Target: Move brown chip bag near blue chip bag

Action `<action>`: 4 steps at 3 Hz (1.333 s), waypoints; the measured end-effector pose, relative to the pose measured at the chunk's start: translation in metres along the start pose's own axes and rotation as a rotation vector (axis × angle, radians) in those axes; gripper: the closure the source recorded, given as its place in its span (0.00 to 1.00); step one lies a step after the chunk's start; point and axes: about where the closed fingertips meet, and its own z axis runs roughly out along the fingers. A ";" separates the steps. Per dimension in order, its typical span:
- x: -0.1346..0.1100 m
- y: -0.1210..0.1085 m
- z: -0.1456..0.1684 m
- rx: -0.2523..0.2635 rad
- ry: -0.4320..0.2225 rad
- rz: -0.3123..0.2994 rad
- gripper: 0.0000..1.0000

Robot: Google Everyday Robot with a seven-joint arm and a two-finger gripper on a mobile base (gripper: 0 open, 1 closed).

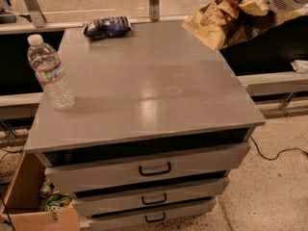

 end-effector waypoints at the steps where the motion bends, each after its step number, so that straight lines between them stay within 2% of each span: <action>1: -0.012 -0.007 0.041 0.028 -0.045 -0.047 1.00; 2: -0.026 0.002 0.091 0.045 -0.106 -0.064 1.00; 4: -0.056 0.029 0.182 0.065 -0.207 -0.039 1.00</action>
Offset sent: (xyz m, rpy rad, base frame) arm 0.1272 0.0767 -0.0553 0.0233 -0.1924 0.1188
